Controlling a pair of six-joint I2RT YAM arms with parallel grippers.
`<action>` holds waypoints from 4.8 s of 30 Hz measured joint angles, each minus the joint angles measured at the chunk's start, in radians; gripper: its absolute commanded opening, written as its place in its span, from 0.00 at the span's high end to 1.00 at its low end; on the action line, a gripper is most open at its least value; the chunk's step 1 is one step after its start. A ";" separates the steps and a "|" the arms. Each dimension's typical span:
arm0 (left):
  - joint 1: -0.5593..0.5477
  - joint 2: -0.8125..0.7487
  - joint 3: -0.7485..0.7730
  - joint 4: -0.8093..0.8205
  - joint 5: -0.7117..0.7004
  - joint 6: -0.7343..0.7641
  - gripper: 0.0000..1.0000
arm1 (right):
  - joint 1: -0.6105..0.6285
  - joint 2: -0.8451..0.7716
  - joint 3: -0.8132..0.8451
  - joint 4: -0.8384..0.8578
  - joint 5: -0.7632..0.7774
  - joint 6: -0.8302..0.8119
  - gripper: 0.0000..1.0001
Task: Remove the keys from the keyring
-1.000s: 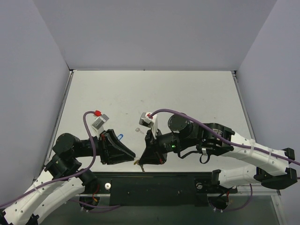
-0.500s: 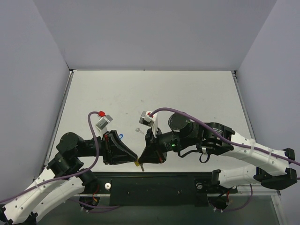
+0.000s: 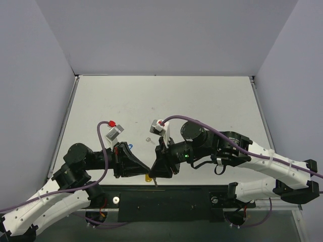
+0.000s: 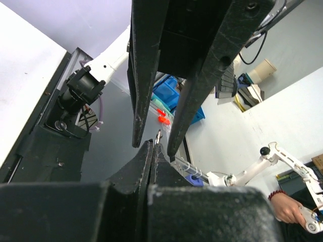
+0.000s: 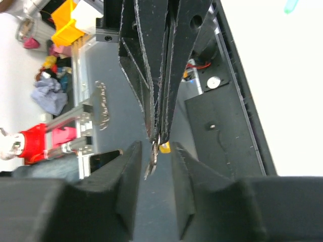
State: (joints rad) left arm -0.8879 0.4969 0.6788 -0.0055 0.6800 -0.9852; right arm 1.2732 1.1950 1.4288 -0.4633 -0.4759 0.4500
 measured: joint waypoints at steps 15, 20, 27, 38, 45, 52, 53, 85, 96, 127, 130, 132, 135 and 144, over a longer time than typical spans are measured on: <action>-0.007 -0.006 0.000 0.064 -0.231 -0.059 1.00 | -0.069 -0.258 -0.238 0.280 0.263 0.143 0.58; -0.007 -0.003 0.000 0.109 -0.285 -0.084 1.00 | -0.068 -0.287 -0.289 0.401 0.297 0.198 0.59; -0.007 0.009 0.000 0.161 -0.323 -0.112 1.00 | -0.068 -0.287 -0.336 0.486 0.317 0.239 0.63; -0.007 0.015 0.000 0.198 -0.363 -0.131 1.00 | -0.067 -0.265 -0.338 0.531 0.314 0.259 0.78; -0.007 0.021 0.000 0.198 -0.368 -0.131 1.00 | -0.061 -0.248 -0.338 0.539 0.305 0.261 0.93; -0.007 0.022 0.000 0.196 -0.380 -0.129 1.00 | -0.061 -0.248 -0.338 0.545 0.296 0.261 1.00; -0.007 0.022 0.000 0.196 -0.380 -0.130 1.00 | -0.061 -0.248 -0.338 0.545 0.296 0.261 1.00; -0.008 0.021 0.008 0.164 -0.380 -0.115 1.00 | -0.054 -0.247 -0.338 0.528 0.297 0.249 1.00; -0.014 0.045 0.030 0.085 -0.355 -0.082 1.00 | -0.048 -0.235 -0.282 0.381 0.315 0.204 1.00; -0.011 0.180 0.272 -0.322 -0.195 0.179 1.00 | -0.042 -0.173 -0.180 0.167 0.253 0.163 1.00; -0.011 0.179 0.272 -0.340 -0.195 0.188 1.00 | -0.041 -0.166 -0.180 0.164 0.247 0.162 1.00; -0.010 0.177 0.272 -0.345 -0.195 0.188 1.00 | -0.041 -0.164 -0.180 0.163 0.244 0.162 1.00; -0.010 0.171 0.272 -0.343 -0.195 0.187 1.00 | -0.041 -0.164 -0.180 0.165 0.243 0.161 1.00; -0.010 0.130 0.213 -0.241 -0.187 0.113 1.00 | -0.041 -0.165 -0.185 0.199 0.240 0.161 0.69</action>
State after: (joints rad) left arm -0.8974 0.6270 0.8921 -0.2462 0.4927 -0.8719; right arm 1.2320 1.0302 1.2434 -0.2642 -0.2356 0.6113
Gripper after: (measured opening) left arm 0.046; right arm 0.229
